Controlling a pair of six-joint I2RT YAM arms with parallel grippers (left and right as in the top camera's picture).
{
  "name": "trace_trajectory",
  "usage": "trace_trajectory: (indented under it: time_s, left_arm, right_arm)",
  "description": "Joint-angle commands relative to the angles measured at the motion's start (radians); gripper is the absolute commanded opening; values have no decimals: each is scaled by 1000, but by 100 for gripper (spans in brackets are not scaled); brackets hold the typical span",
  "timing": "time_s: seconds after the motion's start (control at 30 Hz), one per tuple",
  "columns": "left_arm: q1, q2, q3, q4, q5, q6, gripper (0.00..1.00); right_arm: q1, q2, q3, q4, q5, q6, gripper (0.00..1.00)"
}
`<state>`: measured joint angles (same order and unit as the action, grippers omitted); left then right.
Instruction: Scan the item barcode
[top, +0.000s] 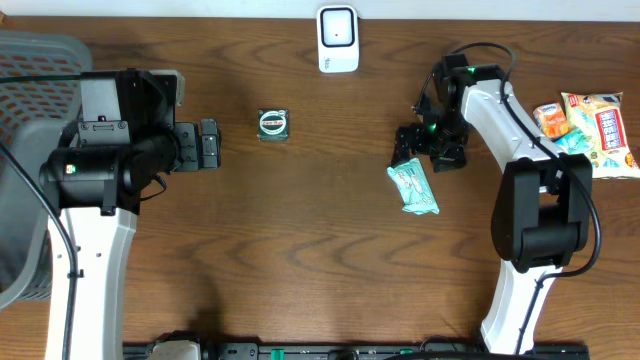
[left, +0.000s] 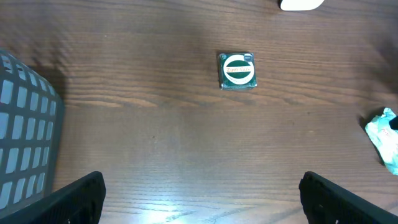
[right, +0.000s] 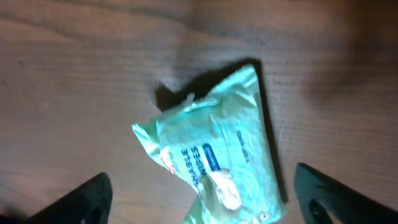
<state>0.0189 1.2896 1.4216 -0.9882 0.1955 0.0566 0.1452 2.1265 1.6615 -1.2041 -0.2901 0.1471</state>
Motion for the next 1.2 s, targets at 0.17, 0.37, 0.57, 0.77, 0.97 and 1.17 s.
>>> trace_trajectory:
  time_s: [0.17,0.37,0.57,0.77,0.97,1.17]
  left_arm:
    - [5,3,7,-2,-6,10,98]
    - [5,3,7,-2,-6,10,98]
    - [5,3,7,-2,-6,10,98]
    - [5,3,7,-2,-6,10,98]
    - [5,3,7,-2,-6,10,98]
    - [5,3,7,-2,-6,10,98]
  right_arm:
    - [16,-6,11,-39,8,-57,71]
    - [47,-6,8,-124,151,-59,68]
    - [93,-6,-36,-88,174,-58,73]
    - [129,-6,-124,16,319,11,66]
    - [132,-6,-167,76,364,64,35]
    - [132,-6,-151,106,340,123,19]
